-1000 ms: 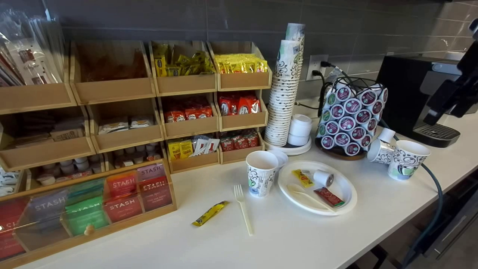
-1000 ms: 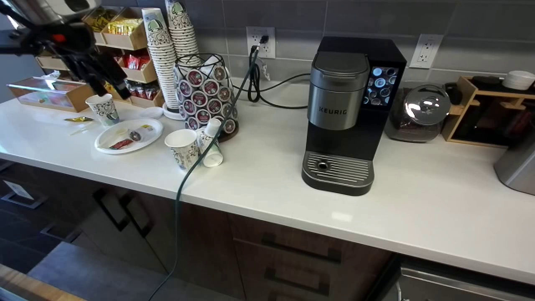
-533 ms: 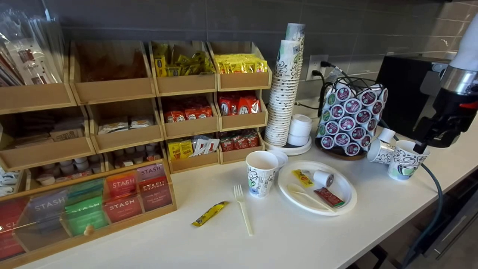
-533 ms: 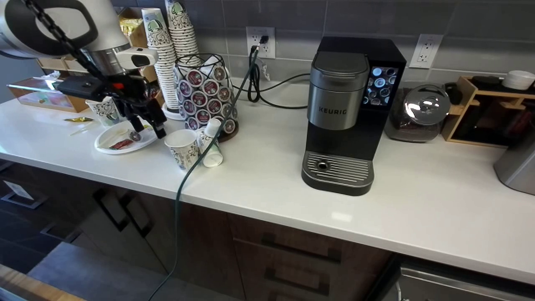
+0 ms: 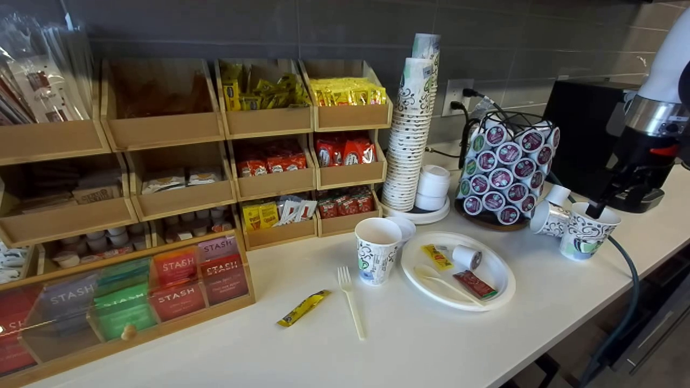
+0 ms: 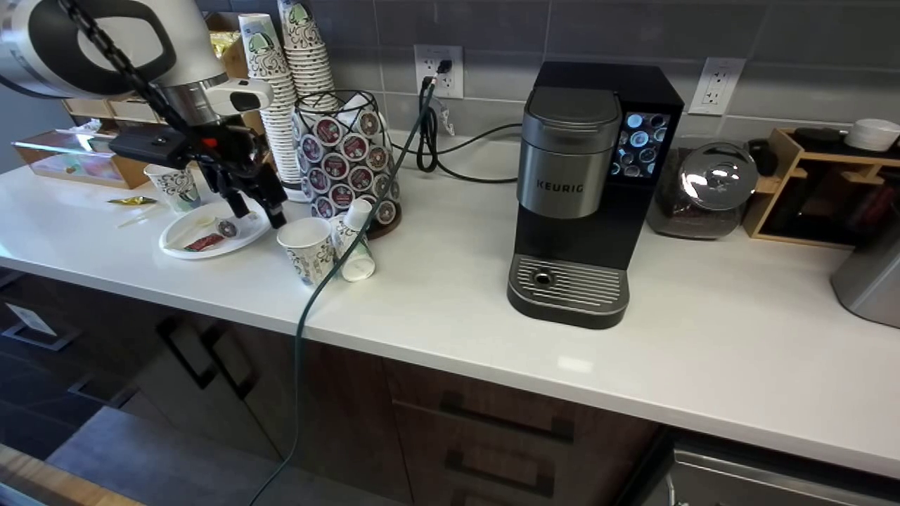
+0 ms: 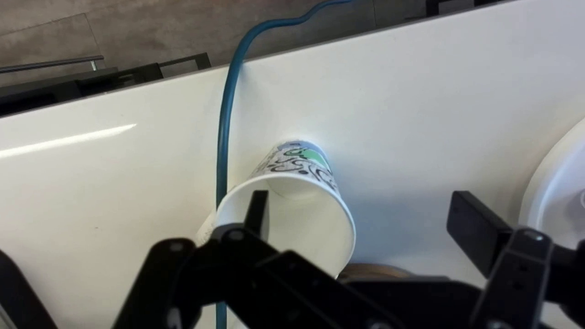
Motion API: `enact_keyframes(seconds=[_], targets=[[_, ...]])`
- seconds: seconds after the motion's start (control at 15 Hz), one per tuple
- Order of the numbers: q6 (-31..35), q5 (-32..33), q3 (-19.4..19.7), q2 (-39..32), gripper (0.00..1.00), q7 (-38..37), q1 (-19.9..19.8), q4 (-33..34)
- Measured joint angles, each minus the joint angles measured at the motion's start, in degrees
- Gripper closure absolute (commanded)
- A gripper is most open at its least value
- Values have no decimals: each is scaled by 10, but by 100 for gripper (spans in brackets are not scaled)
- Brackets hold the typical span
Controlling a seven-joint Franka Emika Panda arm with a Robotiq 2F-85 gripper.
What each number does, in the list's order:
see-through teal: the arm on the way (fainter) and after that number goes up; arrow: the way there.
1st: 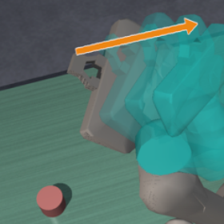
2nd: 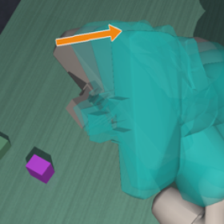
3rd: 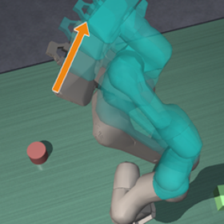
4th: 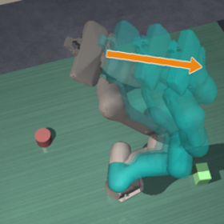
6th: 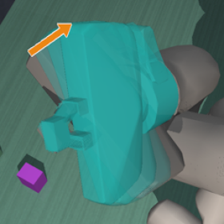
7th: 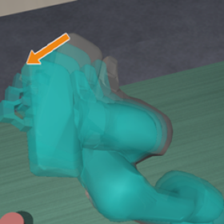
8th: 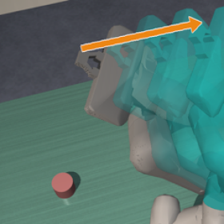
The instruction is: Pick up the coffee cup in the middle and put it inside the coffee cup on the left.
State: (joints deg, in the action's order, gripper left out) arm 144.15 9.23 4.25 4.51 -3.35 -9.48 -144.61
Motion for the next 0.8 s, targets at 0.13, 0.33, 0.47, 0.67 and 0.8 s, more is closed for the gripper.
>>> enact_keyframes(seconds=[0.13, 0.33, 0.47, 0.67, 0.8], targets=[[19, -4, 0, -8, 8, 0, 5, 3], [32, -11, 0, -26, 23, 0, 11, 14], [35, -12, 0, -42, 26, 0, 12, 24], [46, -12, 2, -70, 36, 0, 12, 41], [53, -12, 5, -90, 59, 0, 12, 54]])
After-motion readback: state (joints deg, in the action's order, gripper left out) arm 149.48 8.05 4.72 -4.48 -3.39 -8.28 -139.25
